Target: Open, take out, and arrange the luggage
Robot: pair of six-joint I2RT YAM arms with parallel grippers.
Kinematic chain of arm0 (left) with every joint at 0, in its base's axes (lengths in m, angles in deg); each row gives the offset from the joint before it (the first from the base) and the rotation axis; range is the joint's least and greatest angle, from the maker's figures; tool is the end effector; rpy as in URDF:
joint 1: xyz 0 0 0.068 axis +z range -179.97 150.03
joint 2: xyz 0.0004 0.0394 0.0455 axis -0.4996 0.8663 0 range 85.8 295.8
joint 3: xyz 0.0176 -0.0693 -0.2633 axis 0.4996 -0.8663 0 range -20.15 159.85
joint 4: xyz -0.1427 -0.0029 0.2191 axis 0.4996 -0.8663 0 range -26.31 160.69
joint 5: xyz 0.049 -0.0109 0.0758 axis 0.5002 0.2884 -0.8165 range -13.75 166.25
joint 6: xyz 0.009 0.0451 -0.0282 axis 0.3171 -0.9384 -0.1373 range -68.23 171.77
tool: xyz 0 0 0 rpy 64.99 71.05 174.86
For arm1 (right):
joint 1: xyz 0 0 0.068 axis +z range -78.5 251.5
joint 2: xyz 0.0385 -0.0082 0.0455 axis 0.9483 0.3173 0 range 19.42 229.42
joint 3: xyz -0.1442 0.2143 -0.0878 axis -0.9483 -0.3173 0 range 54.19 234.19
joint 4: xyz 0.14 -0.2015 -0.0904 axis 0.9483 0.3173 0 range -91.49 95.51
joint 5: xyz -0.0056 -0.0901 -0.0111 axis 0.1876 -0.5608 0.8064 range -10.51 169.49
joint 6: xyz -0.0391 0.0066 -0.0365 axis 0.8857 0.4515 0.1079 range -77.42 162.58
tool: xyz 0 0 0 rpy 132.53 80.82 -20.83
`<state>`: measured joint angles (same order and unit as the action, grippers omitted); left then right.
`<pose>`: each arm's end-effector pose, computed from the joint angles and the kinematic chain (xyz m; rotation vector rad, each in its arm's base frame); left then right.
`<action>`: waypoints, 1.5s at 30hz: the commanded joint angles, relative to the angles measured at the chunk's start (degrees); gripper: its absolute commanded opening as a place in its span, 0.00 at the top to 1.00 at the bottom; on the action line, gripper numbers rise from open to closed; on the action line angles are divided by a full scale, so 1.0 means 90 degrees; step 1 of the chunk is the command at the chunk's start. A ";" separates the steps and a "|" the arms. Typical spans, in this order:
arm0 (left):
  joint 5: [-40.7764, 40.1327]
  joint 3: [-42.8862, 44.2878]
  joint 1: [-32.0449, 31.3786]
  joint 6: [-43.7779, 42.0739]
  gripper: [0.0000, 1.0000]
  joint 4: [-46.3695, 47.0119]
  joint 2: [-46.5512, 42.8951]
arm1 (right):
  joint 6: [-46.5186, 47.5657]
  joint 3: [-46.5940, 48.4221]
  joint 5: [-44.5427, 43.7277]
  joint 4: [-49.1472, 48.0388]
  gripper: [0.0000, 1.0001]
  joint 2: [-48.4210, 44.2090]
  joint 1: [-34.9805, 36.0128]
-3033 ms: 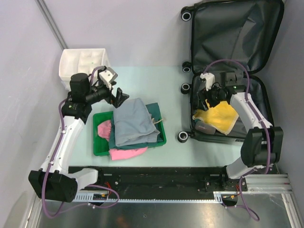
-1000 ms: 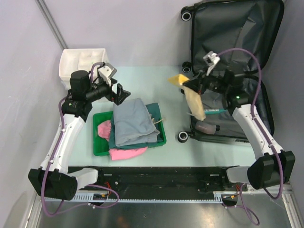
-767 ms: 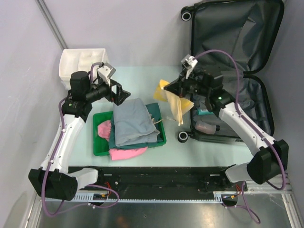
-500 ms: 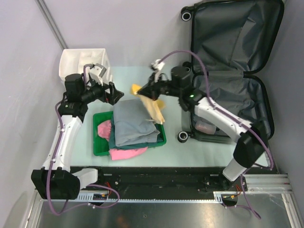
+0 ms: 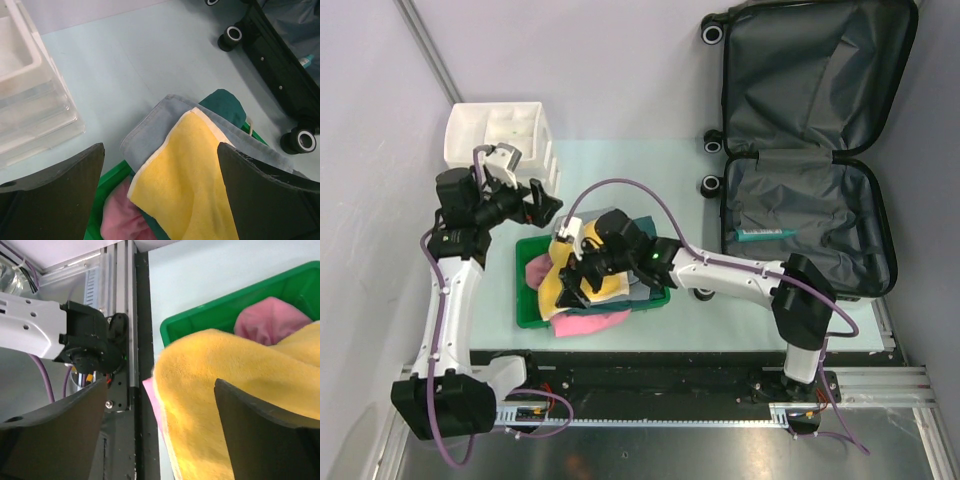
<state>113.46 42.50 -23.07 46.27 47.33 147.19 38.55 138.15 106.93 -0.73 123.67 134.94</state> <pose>0.2330 0.0065 0.3722 0.3981 1.8619 -0.4866 0.1793 0.3957 0.3029 -1.3306 1.6304 1.2131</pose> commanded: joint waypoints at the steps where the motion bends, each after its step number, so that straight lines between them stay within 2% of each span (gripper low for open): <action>1: -0.0209 0.0255 0.0103 0.0123 0.00 -0.0062 0.0005 | 0.0223 0.0065 0.0454 0.0257 0.06 -0.0595 -0.0563; 5: -0.0122 0.0392 0.0113 0.0015 0.00 -0.0149 0.0054 | 0.0837 0.0211 0.0496 0.0774 0.05 -0.0831 -0.1218; 7: 0.0025 0.0412 0.0103 -0.0004 0.00 -0.0178 0.0113 | 0.1588 0.0309 0.0311 0.1290 0.05 -0.0841 -0.1277; 11: 0.0523 0.0324 0.0093 0.0142 0.00 -0.0256 0.0172 | 0.2897 0.0309 0.0048 0.2658 0.00 -0.0481 -0.0839; 13: 0.0563 0.0256 0.0083 0.0103 0.00 -0.0295 0.0143 | 0.3317 0.0096 -0.0477 0.2788 0.00 -0.0373 -0.0585; 16: 0.0465 0.0197 0.0064 -0.0159 0.00 -0.0499 0.0123 | 0.3309 -0.0052 -0.0938 0.2621 0.00 0.0017 -0.0428; 20: 0.0056 0.0353 -0.0150 -0.0853 0.00 -0.1095 0.0201 | 0.3077 -0.0091 -0.1057 0.2816 0.02 0.0633 -0.0816; 24: -0.0578 0.0383 -0.0589 -0.1741 0.00 -0.1701 0.0298 | 0.2393 -0.0120 -0.0104 0.2681 0.03 0.0742 -0.1558; 28: -0.0805 0.0392 -0.1126 -0.2240 0.00 -0.1985 0.0347 | 0.2040 0.0026 0.1021 0.2826 0.00 -0.0250 -0.1824; 30: -0.0765 0.0713 -0.1263 -0.2202 0.00 -0.1966 0.0542 | 0.2214 0.0046 0.1537 0.2972 0.00 -0.0702 -0.1795; 33: -0.1106 0.1377 -0.1887 -0.2279 0.01 -0.1975 0.1078 | 0.2479 0.0084 0.1745 0.3206 0.00 -0.1435 -0.1824; 34: -0.1223 0.1552 -0.2324 -0.2299 0.01 -0.1966 0.1234 | 0.2441 0.0075 0.1775 0.3246 0.00 -0.1562 -0.2008; 36: -0.1478 0.2138 -0.2708 -0.2183 0.01 -0.1966 0.1829 | 0.2062 0.0075 0.1824 0.3227 0.00 -0.1894 -0.2388; 39: -0.1683 0.2958 -0.3284 -0.2036 0.02 -0.1966 0.2796 | 0.1475 0.0075 0.2037 0.3110 0.00 -0.2197 -0.3549; 40: -0.1722 0.3125 -0.3566 -0.2036 0.02 -0.1975 0.3021 | 0.1019 0.0027 0.2116 0.3061 0.00 -0.2276 -0.4375; 43: -0.1878 0.3458 -0.4210 -0.2240 0.01 -0.1975 0.3725 | 0.0479 -0.0217 0.2390 0.2866 0.00 -0.2617 -0.5629; 44: -0.1956 0.3555 -0.4358 -0.2308 0.01 -0.1956 0.4036 | 0.0303 -0.0295 0.2439 0.2875 0.00 -0.2715 -0.6435; 45: -0.2054 0.3633 -0.4476 -0.2377 0.01 -0.1966 0.4203 | 0.0253 -0.0383 0.2623 0.2904 0.00 -0.2861 -0.6811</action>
<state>98.38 72.05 -58.13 27.26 31.05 179.56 49.04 137.41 125.68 25.02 102.21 87.62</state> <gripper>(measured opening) 0.985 0.994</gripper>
